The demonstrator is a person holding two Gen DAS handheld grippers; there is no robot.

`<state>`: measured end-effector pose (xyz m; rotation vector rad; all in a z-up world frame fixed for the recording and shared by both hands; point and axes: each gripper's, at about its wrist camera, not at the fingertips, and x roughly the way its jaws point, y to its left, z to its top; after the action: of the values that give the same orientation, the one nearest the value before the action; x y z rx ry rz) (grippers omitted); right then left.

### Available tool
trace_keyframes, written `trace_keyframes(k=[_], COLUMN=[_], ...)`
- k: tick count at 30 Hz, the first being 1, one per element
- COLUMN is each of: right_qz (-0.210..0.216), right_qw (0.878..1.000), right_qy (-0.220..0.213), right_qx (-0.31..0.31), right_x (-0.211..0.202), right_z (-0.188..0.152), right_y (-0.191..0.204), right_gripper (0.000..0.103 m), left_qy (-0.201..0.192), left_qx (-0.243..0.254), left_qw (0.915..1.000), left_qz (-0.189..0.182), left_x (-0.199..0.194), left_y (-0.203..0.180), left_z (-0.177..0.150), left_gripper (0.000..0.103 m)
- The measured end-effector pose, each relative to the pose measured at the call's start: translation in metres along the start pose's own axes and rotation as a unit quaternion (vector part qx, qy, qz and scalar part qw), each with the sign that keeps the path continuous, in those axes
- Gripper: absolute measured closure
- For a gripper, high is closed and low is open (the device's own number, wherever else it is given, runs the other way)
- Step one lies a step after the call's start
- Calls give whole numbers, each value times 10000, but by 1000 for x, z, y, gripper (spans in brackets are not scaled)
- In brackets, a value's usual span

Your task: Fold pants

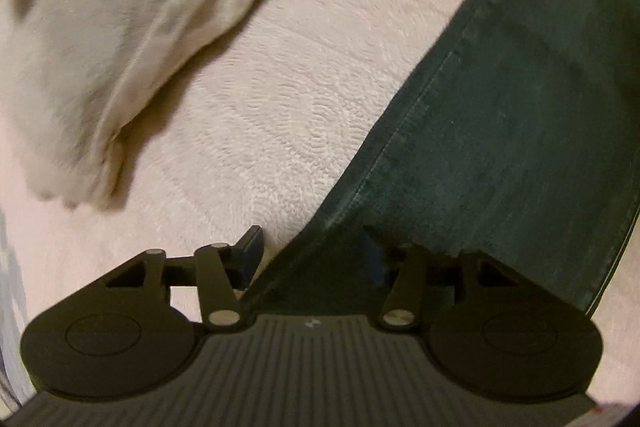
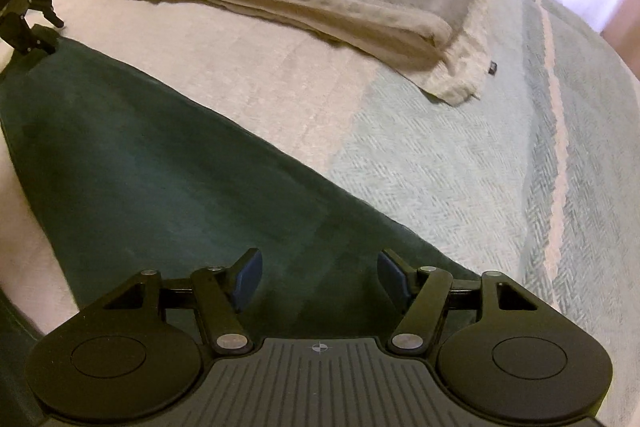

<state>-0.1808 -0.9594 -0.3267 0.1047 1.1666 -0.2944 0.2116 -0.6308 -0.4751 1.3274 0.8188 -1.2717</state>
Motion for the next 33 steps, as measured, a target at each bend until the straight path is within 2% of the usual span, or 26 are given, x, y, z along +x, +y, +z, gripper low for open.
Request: trace_keyframes(k=[2,4,5,7,9,12,16,19,23,29,30,32,33], right_qz=[-4,-48,-68,-70,-99,-219,-485,-564,-644,-48,91,317,481], right_qw=[10000,10000,9999,9998,9998,9997,9987,9972,9922,9849,9841,9814,9804], right_qy=[34,65,76,86,79,92,123,243,623,1156,1237,1360,1406], right_qx=[5,11,43,159,179,61,-109,-418,-867,-1291,-1270,-1314,-1293], right_x=[2,2,1,0,-4,-12,-22,-20,4,44,50,57,58], right_z=[-5,-10,-13,-19,-24,-31,-44,-51,-53,-57,-57,-58,-57], right_y=[-7,-14,-17,-27,-36,-50,-82,-105,-135,-174,-177,-179,-179], right_gripper=[41,41,41,41,41,41,41,41,41,42,44,57,72], left_qy=[145,254,308,418,375,129,-103,-185,-174,-4,29,117,151], left_qx=[83,171,191,287,375,146,-61,-210,-379,-319,-324,-326,-287], left_qw=[9997,9984,9977,9975,9983,9997,9975,9957,9927,9887,9878,9872,9868], left_qz=[-202,-476,-580,-487,-258,171,692,888,1133,1467,1521,1556,1587], left_x=[7,10,10,6,-6,-34,-75,-97,-116,-119,-120,-122,-122], left_y=[4,5,5,-1,-7,-16,-36,-48,-58,-75,-79,-87,-91], left_z=[5,8,9,10,8,1,-7,-9,-12,-6,-6,-6,-6], left_gripper=[54,75,82,100,102,103,103,103,103,103,103,103,103])
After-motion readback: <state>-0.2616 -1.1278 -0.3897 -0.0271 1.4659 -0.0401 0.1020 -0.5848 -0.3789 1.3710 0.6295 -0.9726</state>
